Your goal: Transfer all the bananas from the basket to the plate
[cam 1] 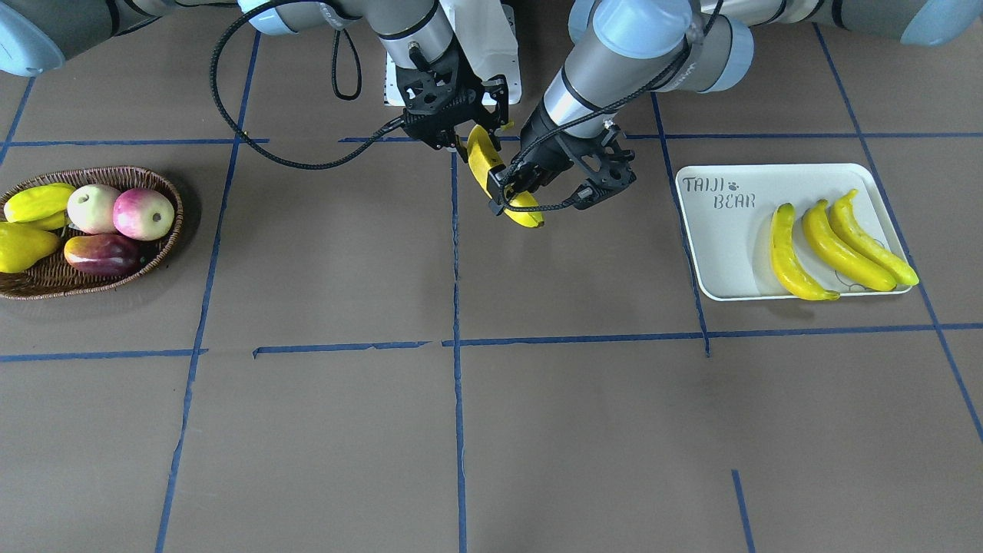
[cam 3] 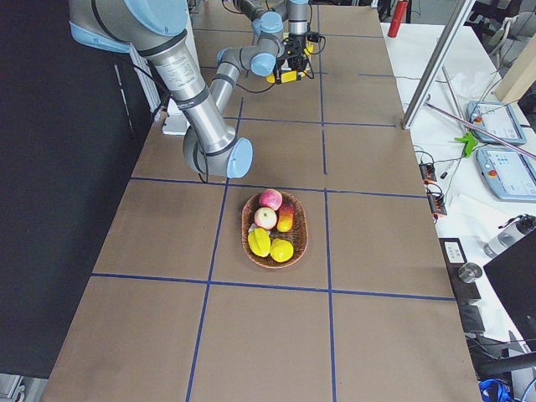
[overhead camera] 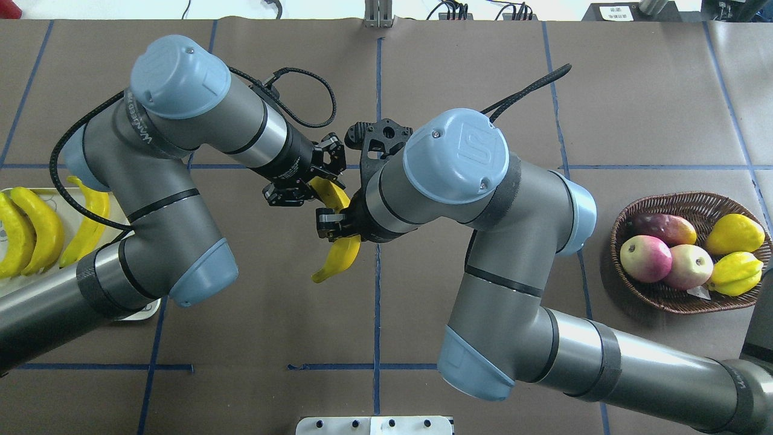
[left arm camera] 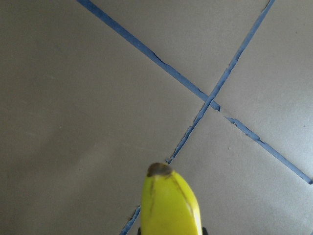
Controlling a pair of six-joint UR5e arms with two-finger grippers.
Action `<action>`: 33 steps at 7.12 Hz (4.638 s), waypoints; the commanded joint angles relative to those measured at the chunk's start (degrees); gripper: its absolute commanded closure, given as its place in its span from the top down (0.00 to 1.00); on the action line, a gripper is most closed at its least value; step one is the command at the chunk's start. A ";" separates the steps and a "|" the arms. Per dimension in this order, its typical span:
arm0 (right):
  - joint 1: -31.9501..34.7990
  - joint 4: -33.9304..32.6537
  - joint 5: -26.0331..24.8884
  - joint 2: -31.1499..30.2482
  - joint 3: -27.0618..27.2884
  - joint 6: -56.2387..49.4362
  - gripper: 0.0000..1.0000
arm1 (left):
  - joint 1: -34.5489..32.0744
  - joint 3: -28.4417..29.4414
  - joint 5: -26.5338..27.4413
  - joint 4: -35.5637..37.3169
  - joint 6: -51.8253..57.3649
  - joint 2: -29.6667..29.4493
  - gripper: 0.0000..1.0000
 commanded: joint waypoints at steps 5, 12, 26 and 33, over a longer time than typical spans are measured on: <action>2.46 -0.80 4.72 -6.18 5.34 -0.84 0.99 | -0.95 -0.62 0.07 -0.02 1.18 3.15 0.00; 13.70 -3.00 10.09 -28.41 9.49 -27.67 0.99 | -9.47 -1.25 0.07 0.16 34.71 24.78 0.00; 51.46 -17.19 20.55 -49.19 9.06 -92.26 0.99 | -47.57 3.42 -9.77 18.42 116.98 38.41 1.00; 60.48 -19.44 25.21 -52.62 1.51 -88.21 0.99 | -51.05 2.27 -10.91 18.96 118.34 42.37 1.00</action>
